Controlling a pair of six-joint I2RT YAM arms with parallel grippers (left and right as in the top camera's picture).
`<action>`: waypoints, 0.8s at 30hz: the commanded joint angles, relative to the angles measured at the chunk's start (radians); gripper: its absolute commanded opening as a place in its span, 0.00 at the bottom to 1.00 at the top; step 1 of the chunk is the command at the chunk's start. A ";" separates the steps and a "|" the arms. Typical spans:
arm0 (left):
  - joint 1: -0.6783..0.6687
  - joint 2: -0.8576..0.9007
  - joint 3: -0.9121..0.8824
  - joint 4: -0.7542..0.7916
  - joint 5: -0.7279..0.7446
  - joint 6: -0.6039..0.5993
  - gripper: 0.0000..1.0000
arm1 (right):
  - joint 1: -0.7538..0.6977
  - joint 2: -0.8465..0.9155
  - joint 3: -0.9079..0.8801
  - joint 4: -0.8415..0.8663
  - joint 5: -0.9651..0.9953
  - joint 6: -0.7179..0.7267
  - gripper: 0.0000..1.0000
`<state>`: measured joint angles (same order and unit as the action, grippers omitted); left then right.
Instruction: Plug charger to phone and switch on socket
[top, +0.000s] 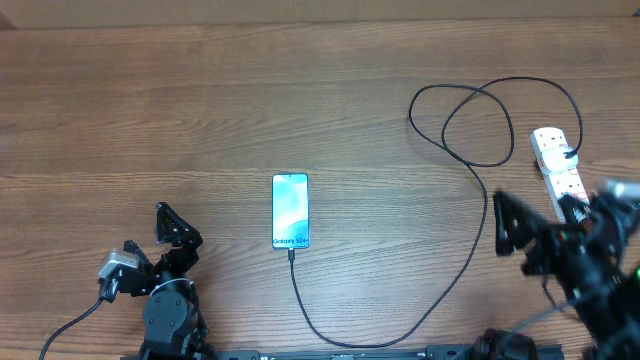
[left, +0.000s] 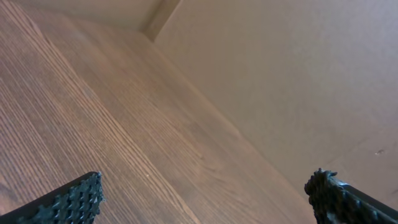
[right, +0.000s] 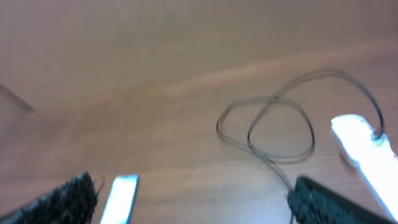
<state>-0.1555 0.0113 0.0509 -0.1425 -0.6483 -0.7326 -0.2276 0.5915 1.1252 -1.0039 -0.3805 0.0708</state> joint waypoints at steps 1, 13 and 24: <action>0.005 -0.005 -0.007 0.001 -0.021 0.016 1.00 | 0.008 -0.034 -0.169 0.166 -0.070 -0.046 1.00; 0.005 -0.005 -0.007 0.001 -0.021 0.015 1.00 | 0.206 -0.431 -0.828 0.925 0.043 0.016 1.00; 0.005 -0.005 -0.007 0.001 -0.021 0.015 1.00 | 0.204 -0.589 -1.073 1.011 0.161 0.041 1.00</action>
<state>-0.1555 0.0113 0.0509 -0.1421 -0.6487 -0.7319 -0.0261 0.0238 0.0864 -0.0002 -0.2764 0.1009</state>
